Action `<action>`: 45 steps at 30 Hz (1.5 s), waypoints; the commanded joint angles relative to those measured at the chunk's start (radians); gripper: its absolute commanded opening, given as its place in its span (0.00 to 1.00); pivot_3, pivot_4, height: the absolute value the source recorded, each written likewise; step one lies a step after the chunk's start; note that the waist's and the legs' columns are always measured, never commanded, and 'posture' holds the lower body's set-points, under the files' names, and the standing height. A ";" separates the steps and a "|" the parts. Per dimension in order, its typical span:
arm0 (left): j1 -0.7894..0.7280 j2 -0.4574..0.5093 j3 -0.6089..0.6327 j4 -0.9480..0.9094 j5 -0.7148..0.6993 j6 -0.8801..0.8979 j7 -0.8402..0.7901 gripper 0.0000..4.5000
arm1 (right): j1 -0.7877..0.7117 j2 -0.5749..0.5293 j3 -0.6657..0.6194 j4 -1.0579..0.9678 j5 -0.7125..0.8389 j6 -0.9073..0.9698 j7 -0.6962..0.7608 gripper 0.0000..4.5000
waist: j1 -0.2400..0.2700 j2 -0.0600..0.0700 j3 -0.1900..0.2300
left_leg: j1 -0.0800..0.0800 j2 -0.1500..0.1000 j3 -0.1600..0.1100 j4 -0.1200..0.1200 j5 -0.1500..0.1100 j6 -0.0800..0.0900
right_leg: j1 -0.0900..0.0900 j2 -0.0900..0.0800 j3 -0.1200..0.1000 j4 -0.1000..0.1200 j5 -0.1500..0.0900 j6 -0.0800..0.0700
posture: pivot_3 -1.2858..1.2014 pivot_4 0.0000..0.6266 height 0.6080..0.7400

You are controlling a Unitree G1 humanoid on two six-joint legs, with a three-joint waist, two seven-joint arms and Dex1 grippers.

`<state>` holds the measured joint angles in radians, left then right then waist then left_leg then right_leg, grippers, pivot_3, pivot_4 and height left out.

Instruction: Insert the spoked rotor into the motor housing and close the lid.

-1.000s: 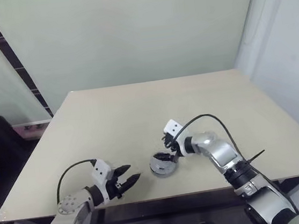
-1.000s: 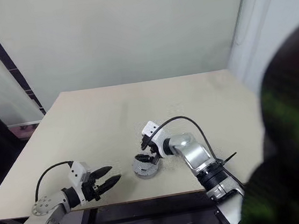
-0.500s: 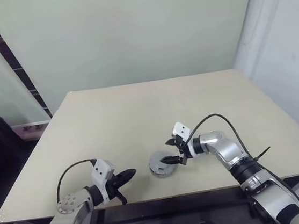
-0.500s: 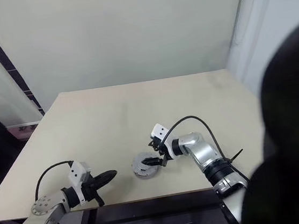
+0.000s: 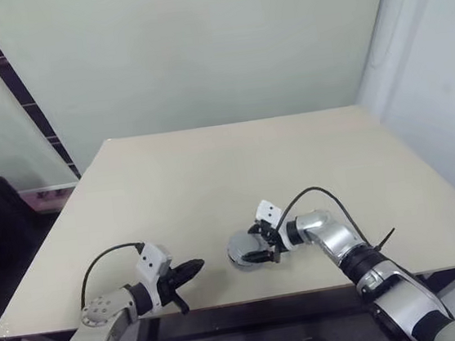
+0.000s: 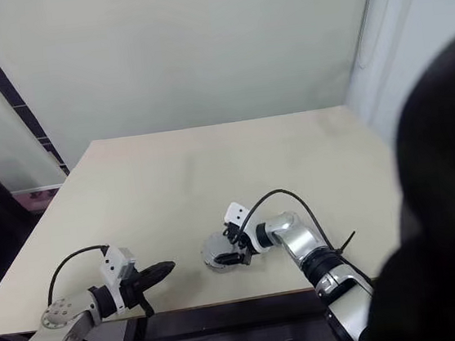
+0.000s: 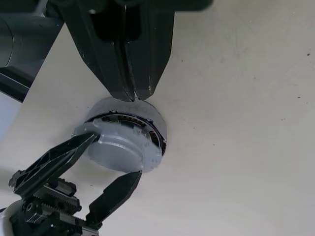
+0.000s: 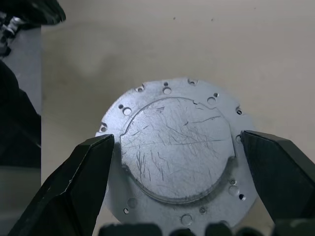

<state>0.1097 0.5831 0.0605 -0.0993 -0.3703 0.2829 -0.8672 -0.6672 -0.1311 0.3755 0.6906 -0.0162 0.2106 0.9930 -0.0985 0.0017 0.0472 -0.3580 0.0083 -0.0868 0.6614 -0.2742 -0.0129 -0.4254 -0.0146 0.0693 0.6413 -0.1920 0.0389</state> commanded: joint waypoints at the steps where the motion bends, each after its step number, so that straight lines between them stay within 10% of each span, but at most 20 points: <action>1: -0.003 0.014 0.025 -0.039 -0.012 -0.004 -0.004 0.00 | -0.033 0.016 -0.006 -0.004 -0.006 -0.023 -0.001 1.00 | 0.000 0.000 0.000 | 0.000 0.000 0.000 0.000 0.000 0.000 | 0.000 0.000 0.000 0.000 0.000 0.000 | 0.52 0.00 1.00; 8: -0.002 0.011 0.020 -0.046 -0.010 0.000 -0.001 0.00 | -0.035 0.035 -0.019 -0.017 -0.002 0.016 -0.017 0.72 | 0.000 0.000 0.000 | 0.000 0.000 0.000 0.000 0.000 0.000 | 0.000 0.000 0.000 0.000 0.000 0.000 | 0.52 0.00 1.00; 45: -0.026 -0.003 -0.003 -0.042 -0.004 0.012 0.000 0.00 | 0.022 0.051 0.052 -0.221 -0.068 0.322 -0.198 0.72 | -0.001 0.000 0.000 | 0.000 0.000 0.000 0.000 0.000 0.000 | 0.000 0.000 0.000 0.001 0.000 0.000 | 0.52 0.00 1.00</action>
<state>0.1047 0.5787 0.0544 -0.1087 -0.3697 0.2991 -0.8677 -0.6416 -0.0747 0.4166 0.4863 -0.0711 0.5213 0.8044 -0.0992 0.0018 0.0470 -0.3573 0.0083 -0.0869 0.6618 -0.2742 -0.0129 -0.4250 -0.0145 0.0693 0.6420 -0.1919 0.0389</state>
